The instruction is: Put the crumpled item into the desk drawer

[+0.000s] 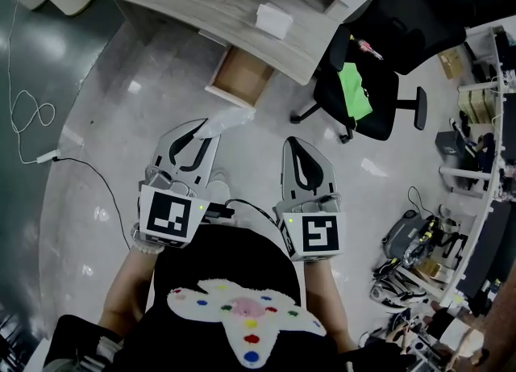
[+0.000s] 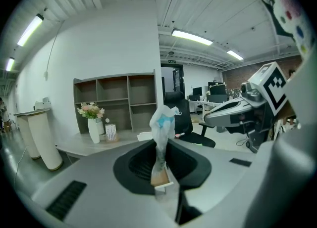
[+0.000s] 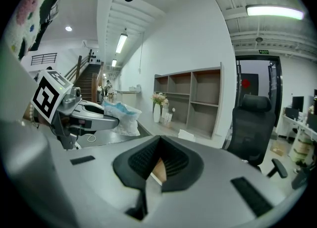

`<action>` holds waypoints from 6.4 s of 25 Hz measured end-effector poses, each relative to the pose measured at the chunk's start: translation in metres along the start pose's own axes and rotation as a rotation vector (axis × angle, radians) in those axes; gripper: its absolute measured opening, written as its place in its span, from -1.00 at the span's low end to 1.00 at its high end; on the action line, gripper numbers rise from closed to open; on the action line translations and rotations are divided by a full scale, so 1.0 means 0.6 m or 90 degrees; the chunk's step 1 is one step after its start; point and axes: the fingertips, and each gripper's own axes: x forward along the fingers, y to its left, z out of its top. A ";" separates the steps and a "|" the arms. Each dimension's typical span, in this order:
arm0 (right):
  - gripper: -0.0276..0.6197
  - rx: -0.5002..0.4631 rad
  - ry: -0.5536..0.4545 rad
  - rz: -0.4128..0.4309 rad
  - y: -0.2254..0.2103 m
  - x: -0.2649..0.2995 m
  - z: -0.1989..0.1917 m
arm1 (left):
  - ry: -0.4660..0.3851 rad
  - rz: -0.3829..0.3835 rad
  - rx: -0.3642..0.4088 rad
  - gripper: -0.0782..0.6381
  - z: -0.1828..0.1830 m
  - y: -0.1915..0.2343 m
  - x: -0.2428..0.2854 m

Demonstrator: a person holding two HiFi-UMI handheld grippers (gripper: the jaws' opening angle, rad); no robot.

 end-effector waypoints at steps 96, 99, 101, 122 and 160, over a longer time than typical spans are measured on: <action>-0.90 -0.006 0.084 0.142 -0.035 0.244 -0.193 | 0.109 0.075 -0.084 -0.60 -0.199 0.039 0.170; -0.90 -0.004 0.092 0.140 -0.038 0.255 -0.218 | 0.121 0.076 -0.102 -0.60 -0.228 0.044 0.185; -0.90 -0.007 0.099 0.140 -0.040 0.264 -0.235 | 0.127 0.077 -0.109 -0.60 -0.246 0.049 0.196; -0.90 0.007 0.129 0.122 -0.051 0.328 -0.351 | 0.166 0.028 -0.134 -0.60 -0.388 0.053 0.325; -0.90 -0.006 0.169 0.132 -0.054 0.365 -0.436 | 0.288 -0.047 -0.161 -0.53 -0.520 0.059 0.504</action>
